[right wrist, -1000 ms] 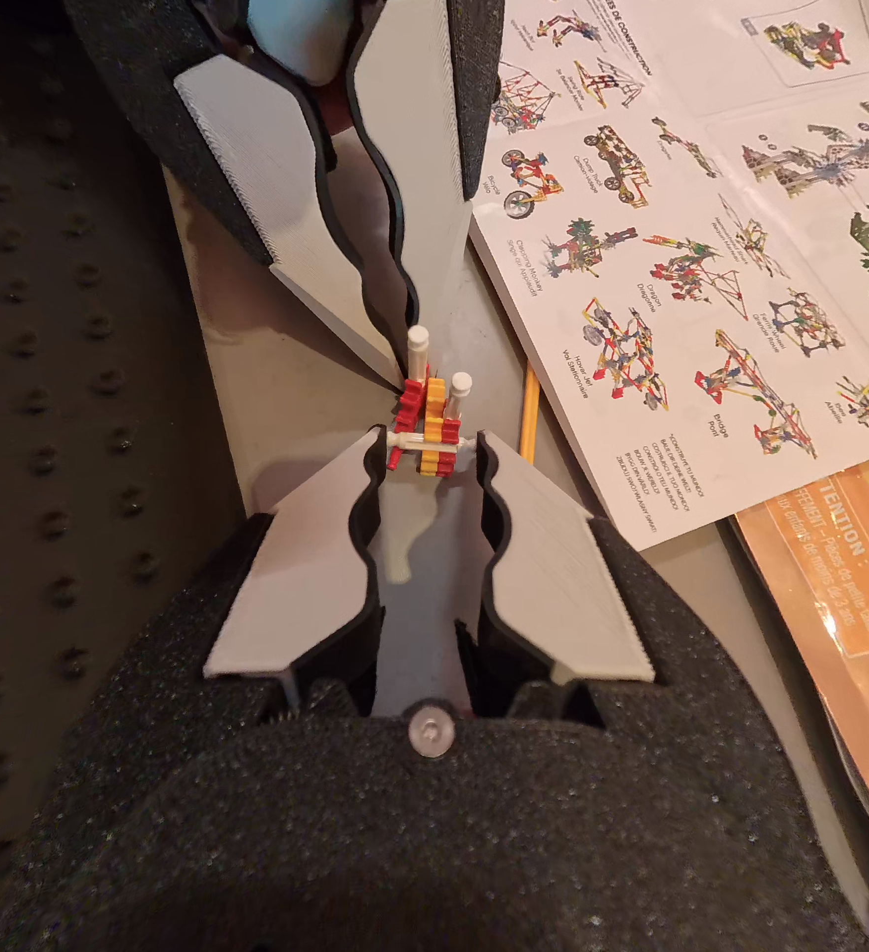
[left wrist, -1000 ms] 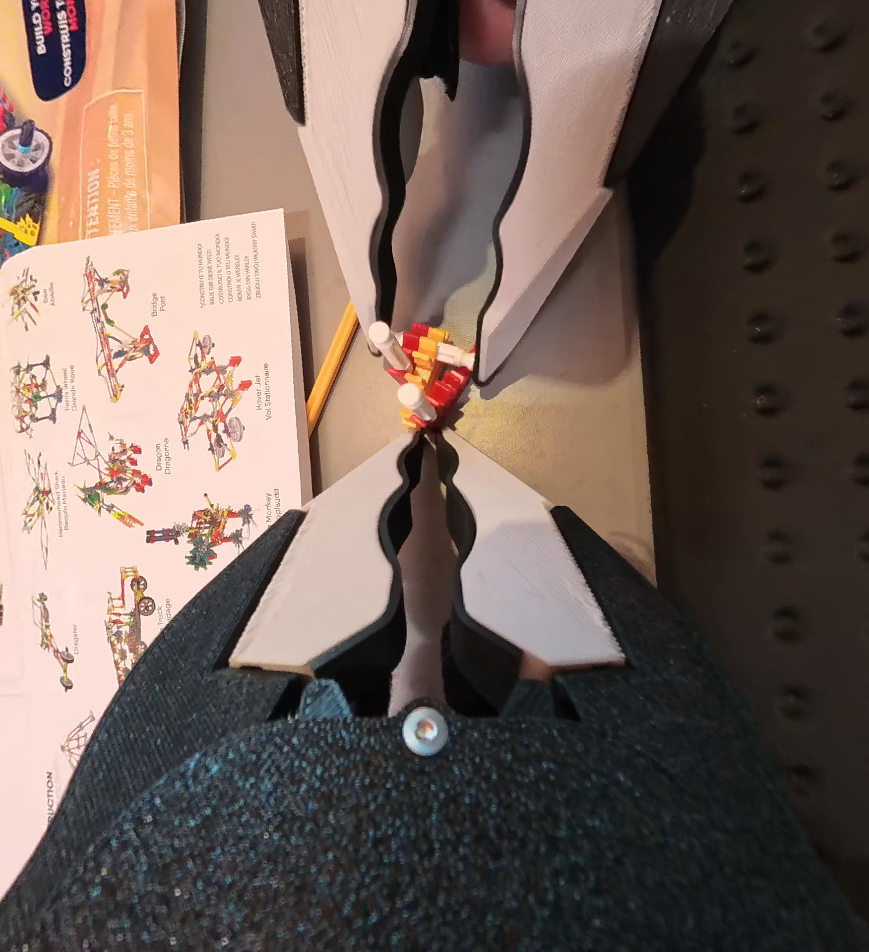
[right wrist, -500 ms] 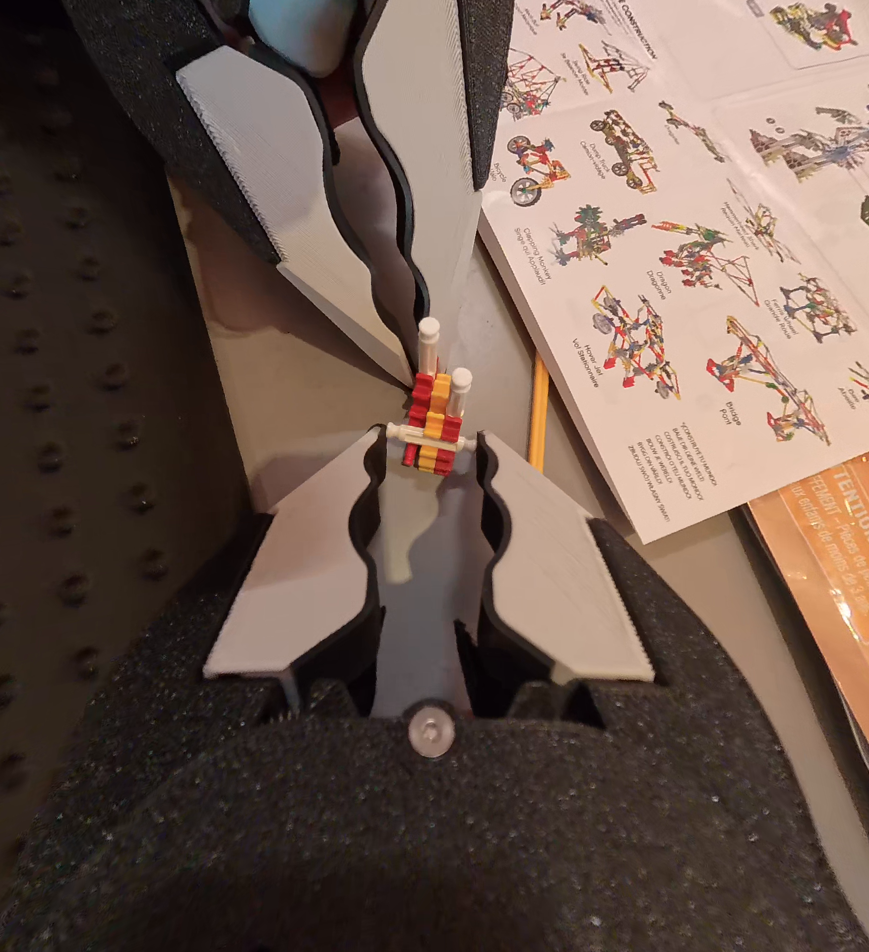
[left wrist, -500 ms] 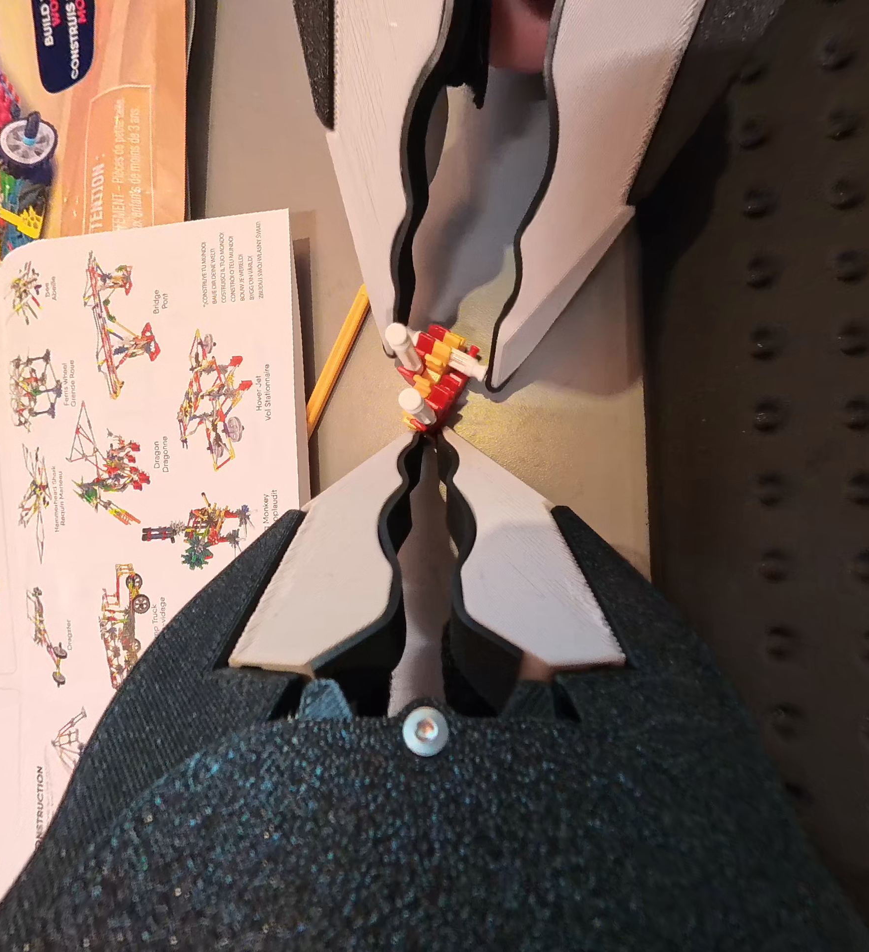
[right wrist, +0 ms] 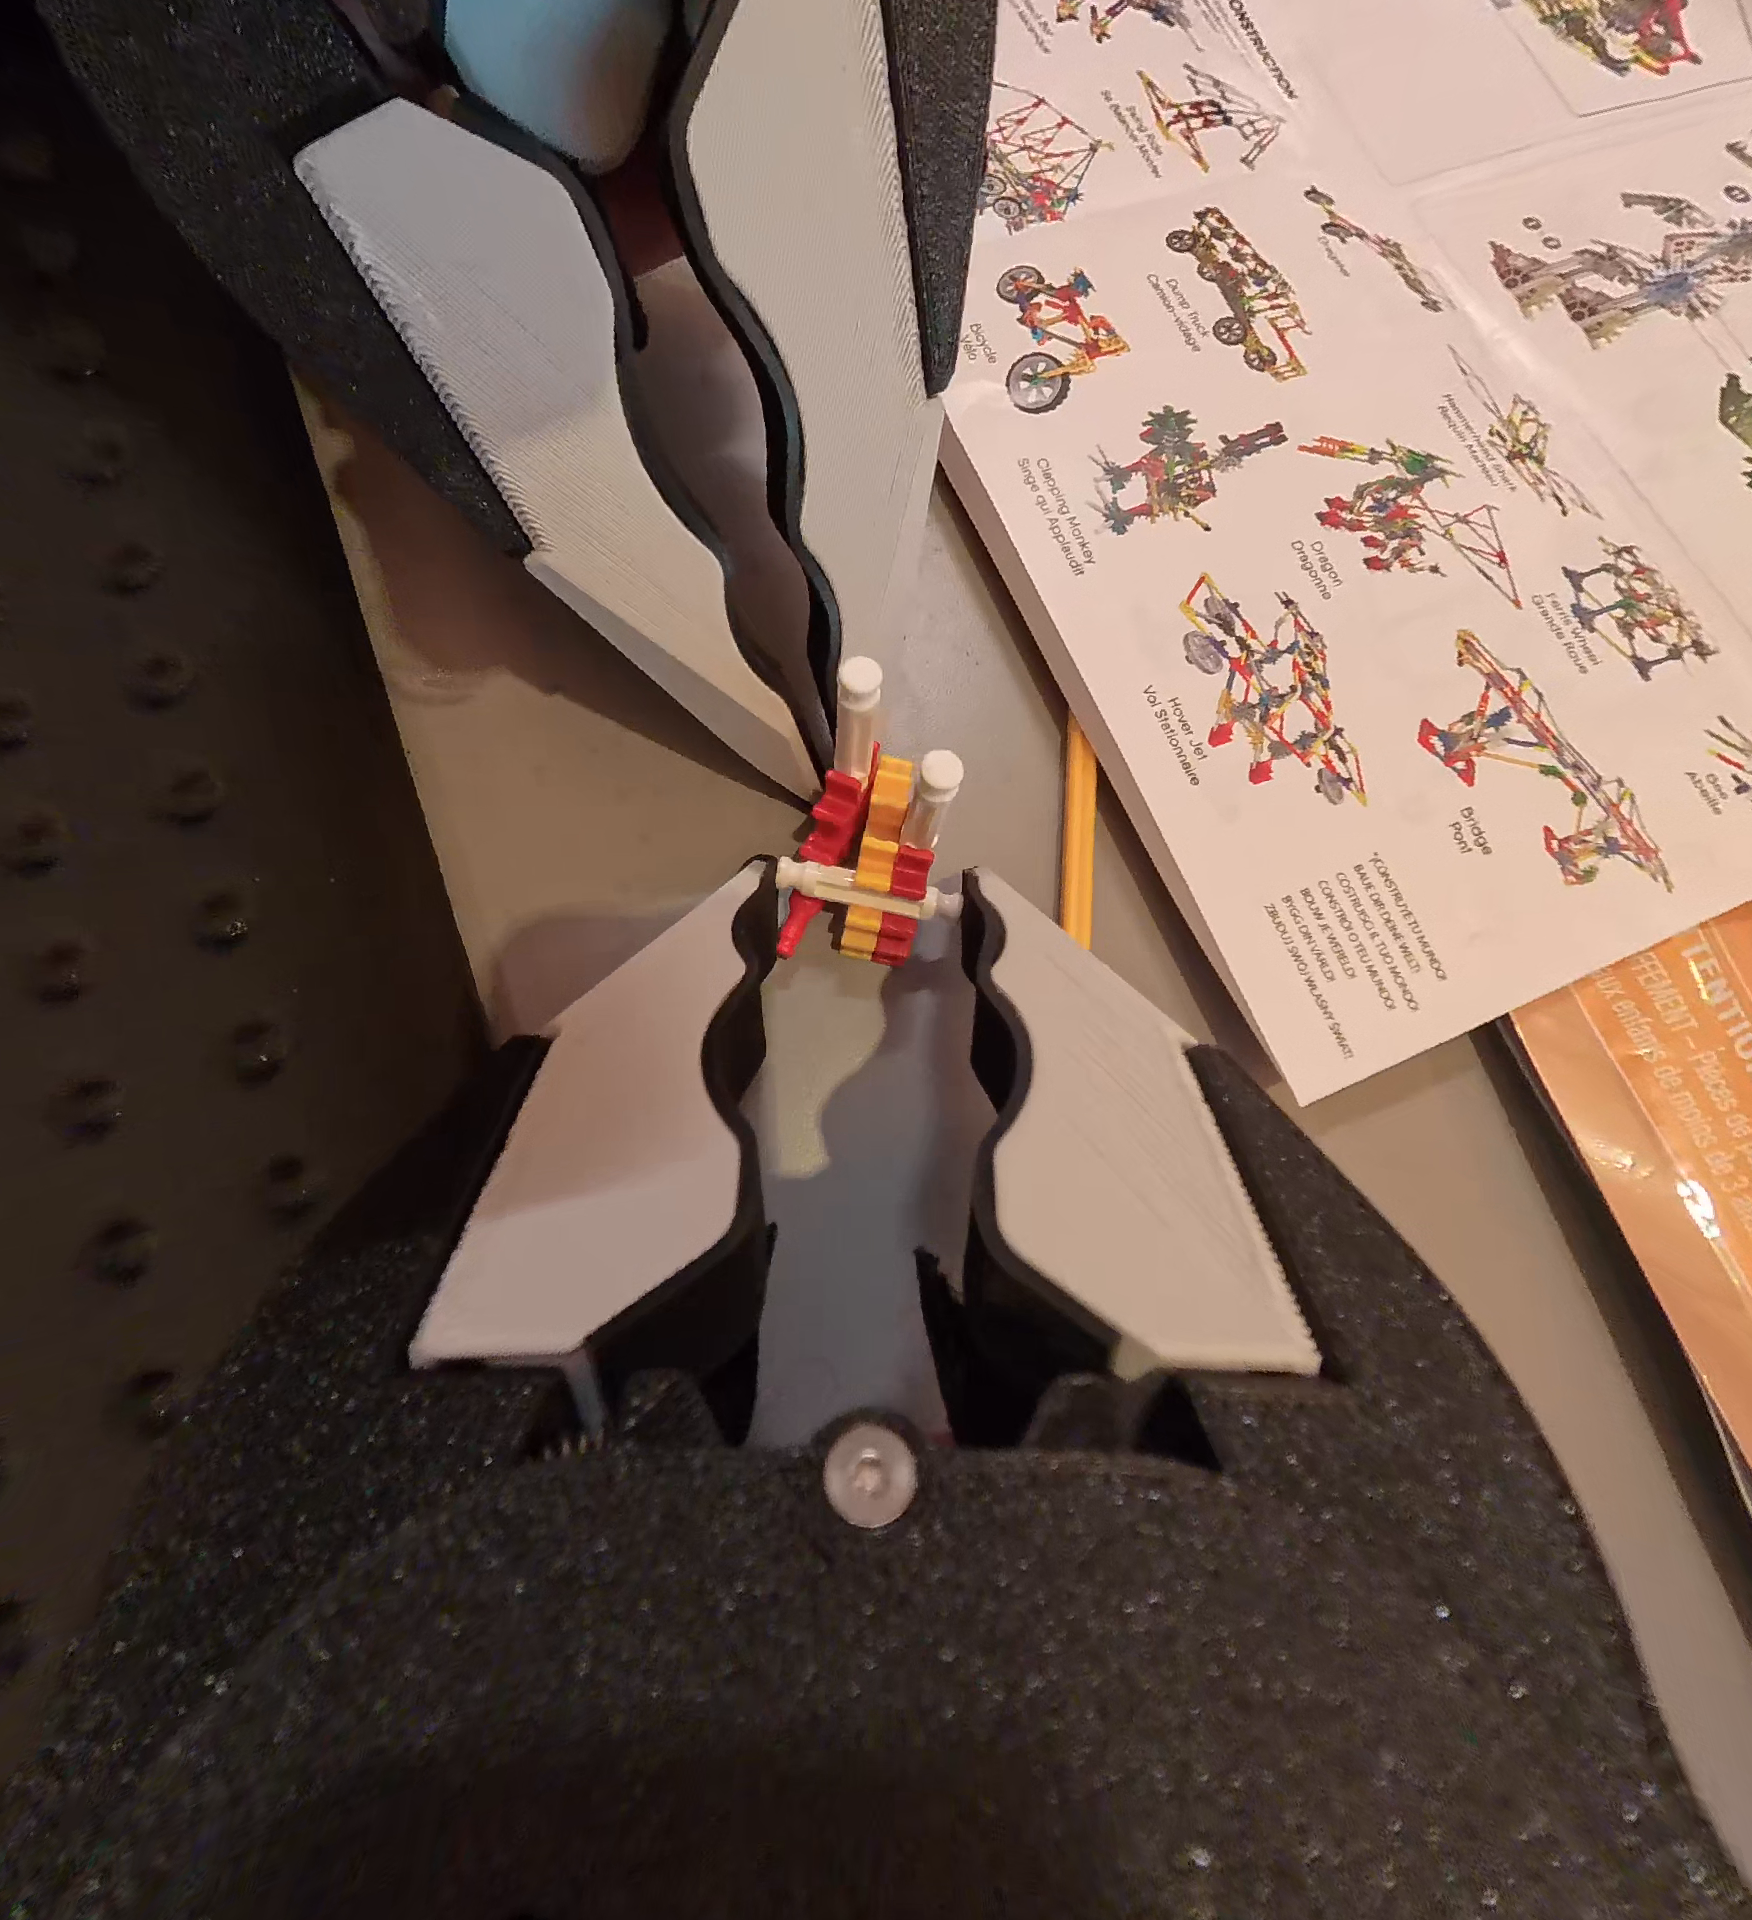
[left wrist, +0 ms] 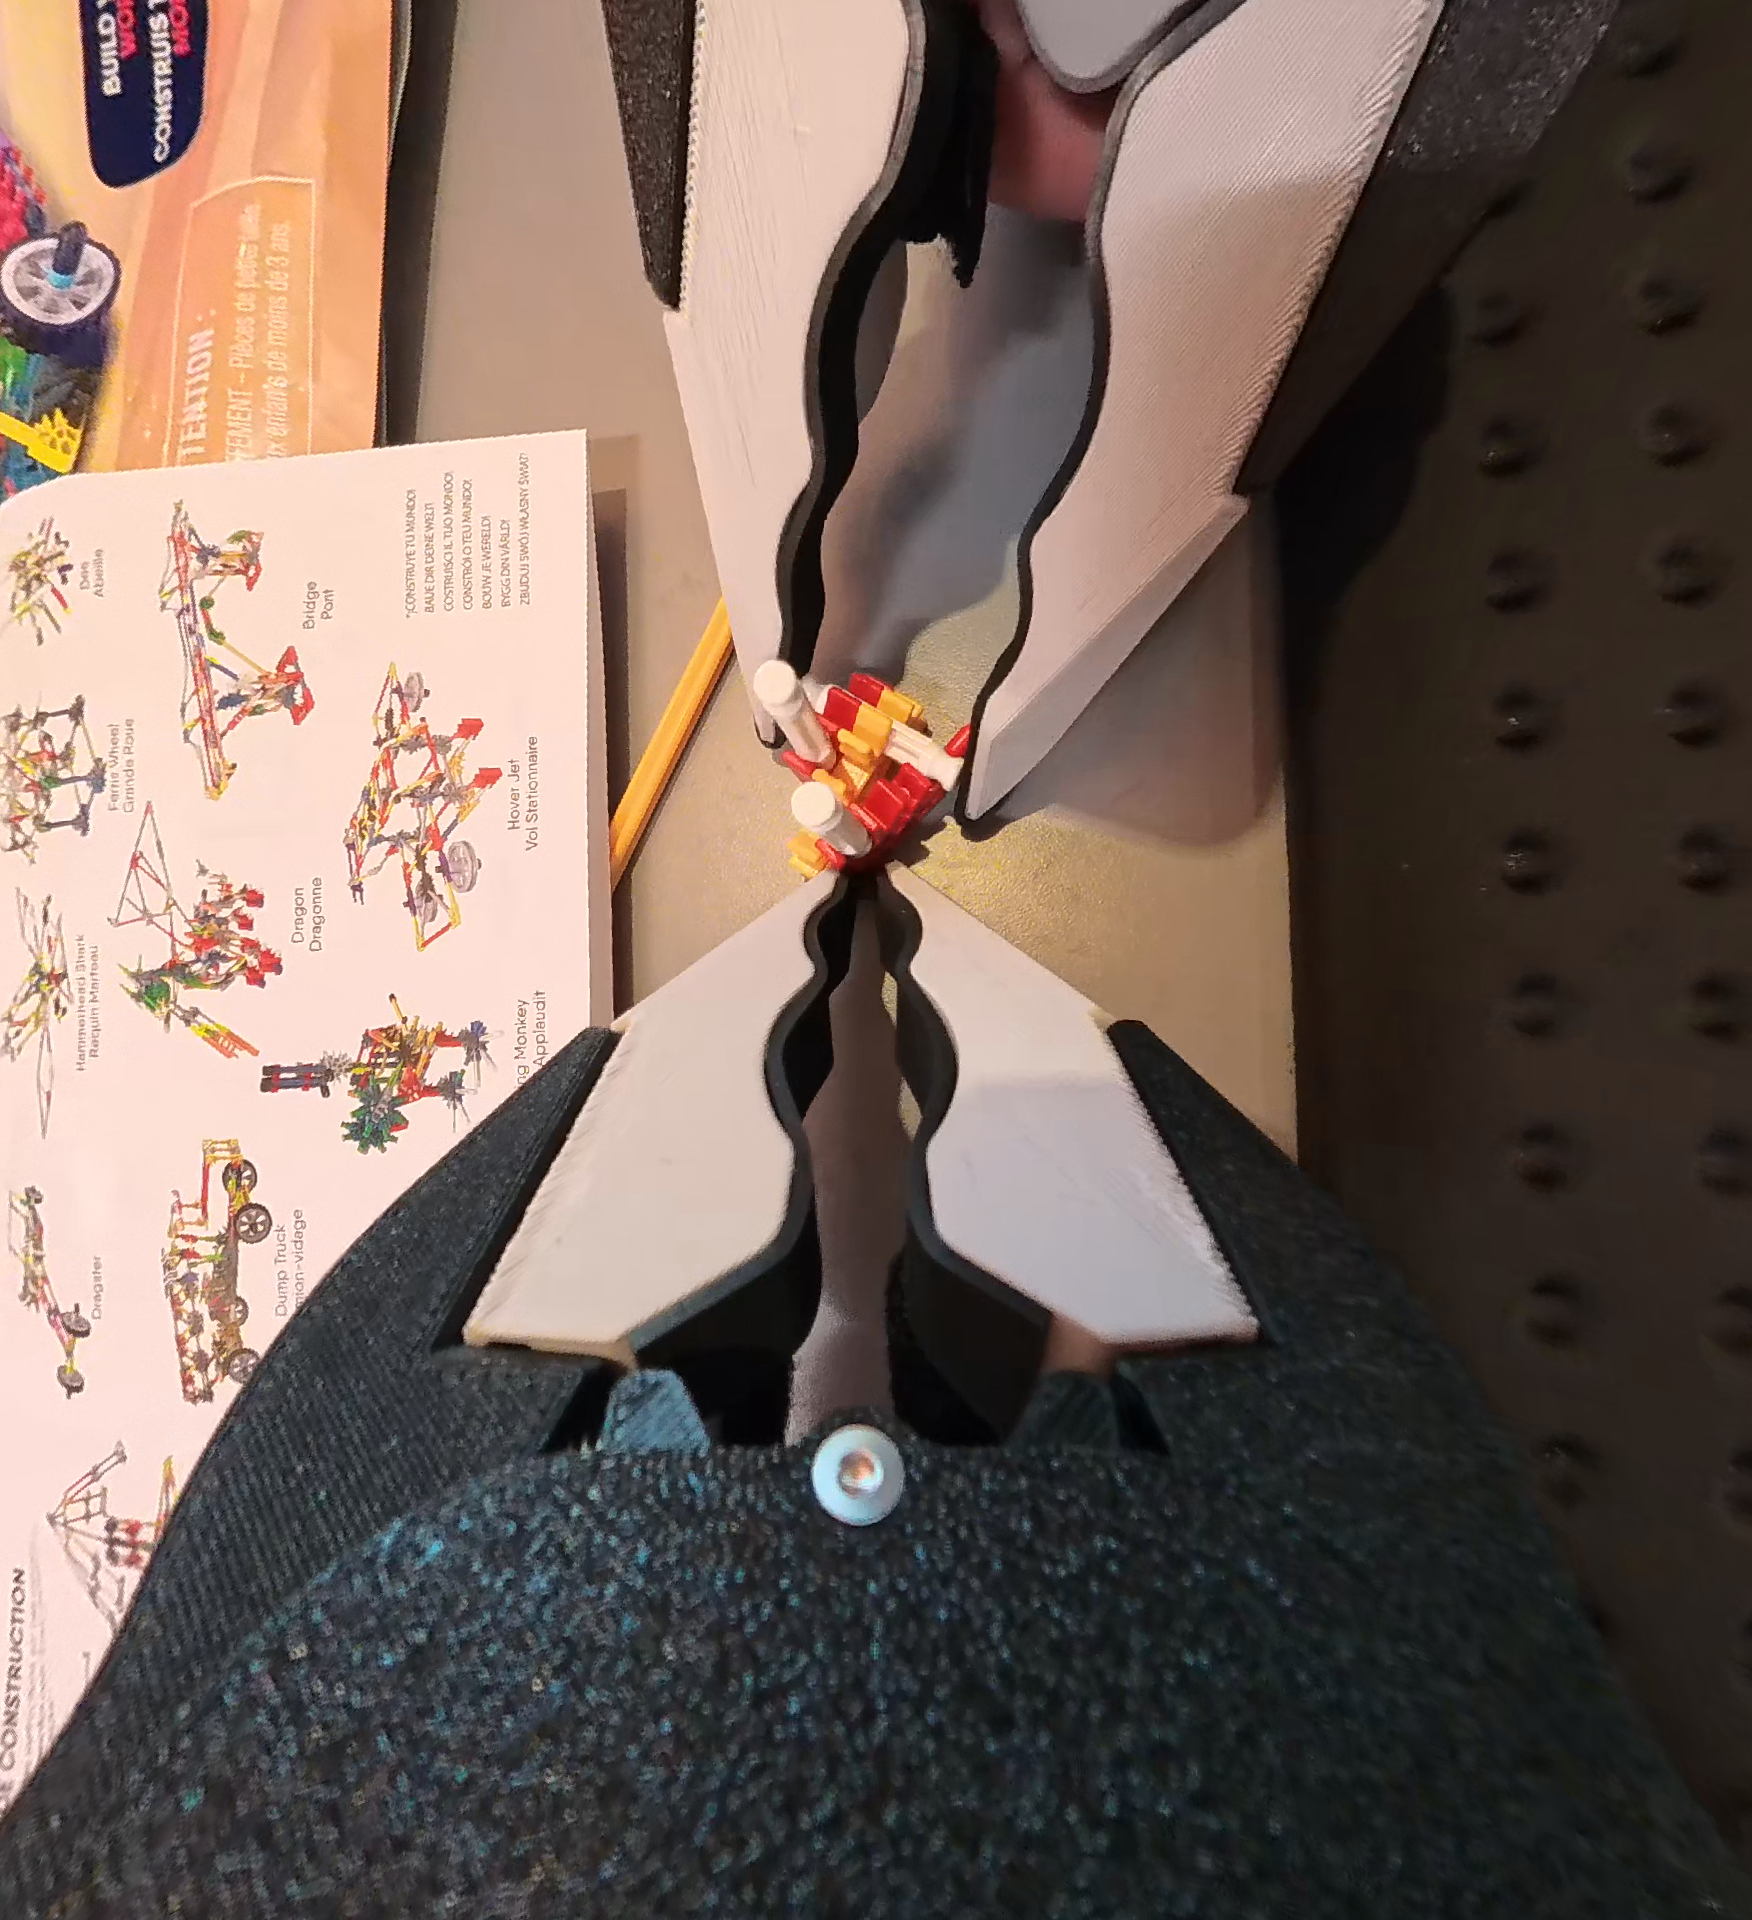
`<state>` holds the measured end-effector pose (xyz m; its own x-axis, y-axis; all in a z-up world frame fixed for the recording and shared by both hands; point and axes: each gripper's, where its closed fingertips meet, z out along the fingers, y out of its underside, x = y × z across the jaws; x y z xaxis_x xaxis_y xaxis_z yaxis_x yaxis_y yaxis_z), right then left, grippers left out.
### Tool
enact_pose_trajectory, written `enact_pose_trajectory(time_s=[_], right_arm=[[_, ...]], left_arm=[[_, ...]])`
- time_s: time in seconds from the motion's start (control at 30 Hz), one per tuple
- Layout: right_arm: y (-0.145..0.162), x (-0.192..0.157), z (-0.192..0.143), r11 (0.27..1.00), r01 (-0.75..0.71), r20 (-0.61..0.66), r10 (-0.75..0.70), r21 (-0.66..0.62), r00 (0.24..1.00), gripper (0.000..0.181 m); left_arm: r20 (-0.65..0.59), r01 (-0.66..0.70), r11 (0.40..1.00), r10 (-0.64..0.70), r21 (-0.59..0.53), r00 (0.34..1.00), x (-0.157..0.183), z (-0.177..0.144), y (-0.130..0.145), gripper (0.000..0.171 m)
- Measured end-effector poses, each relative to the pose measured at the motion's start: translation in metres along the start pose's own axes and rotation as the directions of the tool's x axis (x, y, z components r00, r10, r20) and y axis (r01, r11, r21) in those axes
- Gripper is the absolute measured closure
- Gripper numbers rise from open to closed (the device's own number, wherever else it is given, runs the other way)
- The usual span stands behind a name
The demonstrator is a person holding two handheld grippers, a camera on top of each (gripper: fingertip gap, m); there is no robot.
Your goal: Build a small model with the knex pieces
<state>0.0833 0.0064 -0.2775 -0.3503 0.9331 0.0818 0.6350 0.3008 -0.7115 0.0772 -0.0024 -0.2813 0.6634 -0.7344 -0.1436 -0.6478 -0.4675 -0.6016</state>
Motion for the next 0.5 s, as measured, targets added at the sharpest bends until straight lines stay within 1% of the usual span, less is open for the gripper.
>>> enact_pose_trajectory(time_s=[0.23, 0.3, 0.5], right_arm=[[0.0016, 0.0017, -0.001, 1.0, -0.024, -0.036, 0.023, -0.017, 0.999, 0.146], [0.0017, 0.0027, -0.0011, 1.0, -0.02, -0.047, 0.019, -0.021, 0.999, 0.146], [0.0018, 0.0038, -0.0008, 0.999, -0.038, -0.037, 0.037, -0.011, 0.999, 0.146]], left_arm=[[0.053, -0.014, 1.0, 0.014, 0.0, 0.998, -0.0007, 0.0007, -0.0008, 0.171], [0.081, -0.009, 1.0, 0.009, 0.003, 0.997, -0.0034, 0.0, -0.0011, 0.167], [0.108, 0.005, 1.0, -0.006, 0.009, 0.994, -0.0044, 0.0012, -0.0028, 0.168]])
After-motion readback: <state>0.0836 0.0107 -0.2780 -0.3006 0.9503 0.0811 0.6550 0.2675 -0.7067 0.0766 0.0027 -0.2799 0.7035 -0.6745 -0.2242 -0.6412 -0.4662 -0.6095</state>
